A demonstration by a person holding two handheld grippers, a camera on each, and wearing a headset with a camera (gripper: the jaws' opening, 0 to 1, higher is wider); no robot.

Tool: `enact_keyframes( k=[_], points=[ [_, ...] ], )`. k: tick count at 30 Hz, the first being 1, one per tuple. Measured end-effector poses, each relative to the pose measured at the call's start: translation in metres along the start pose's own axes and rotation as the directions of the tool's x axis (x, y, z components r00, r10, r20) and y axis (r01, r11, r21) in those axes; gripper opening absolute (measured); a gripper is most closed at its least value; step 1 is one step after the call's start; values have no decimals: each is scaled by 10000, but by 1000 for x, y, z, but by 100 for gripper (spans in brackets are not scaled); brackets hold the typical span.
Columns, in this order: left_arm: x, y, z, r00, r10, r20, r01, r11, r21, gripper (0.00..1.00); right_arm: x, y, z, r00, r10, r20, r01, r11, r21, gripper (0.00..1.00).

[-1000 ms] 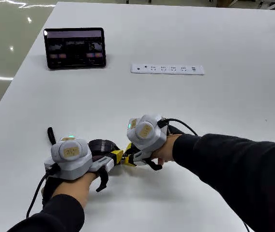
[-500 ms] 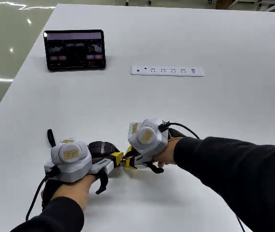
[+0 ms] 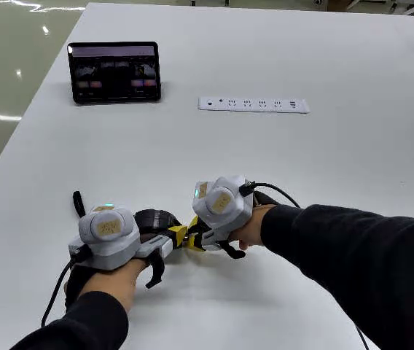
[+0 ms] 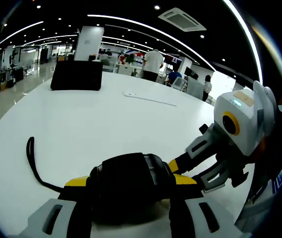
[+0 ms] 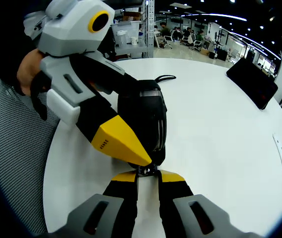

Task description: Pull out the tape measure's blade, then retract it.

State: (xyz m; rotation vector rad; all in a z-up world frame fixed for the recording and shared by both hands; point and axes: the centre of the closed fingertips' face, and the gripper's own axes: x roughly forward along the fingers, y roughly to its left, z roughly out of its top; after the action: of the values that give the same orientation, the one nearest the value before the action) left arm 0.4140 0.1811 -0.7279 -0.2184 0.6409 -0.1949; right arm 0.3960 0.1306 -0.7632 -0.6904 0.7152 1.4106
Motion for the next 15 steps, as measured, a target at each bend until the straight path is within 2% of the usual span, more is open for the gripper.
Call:
enact_keyframes(
  k=[9,12,15],
  points=[
    [0,0,1,9999,4,131,-4,10000,1,59,0,0,0,10000,-82,-38,83,9997,241,11],
    [-2,-1,1,9991,-249,335,245,9996,126,60,2,2,1,9998,-172,-99,175,9992,358,12],
    [-2,-1,1,9990,-450,-33,450,9988,208,60,1,1,1,9995,-320,-45,321,9989,348,12]
  ],
)
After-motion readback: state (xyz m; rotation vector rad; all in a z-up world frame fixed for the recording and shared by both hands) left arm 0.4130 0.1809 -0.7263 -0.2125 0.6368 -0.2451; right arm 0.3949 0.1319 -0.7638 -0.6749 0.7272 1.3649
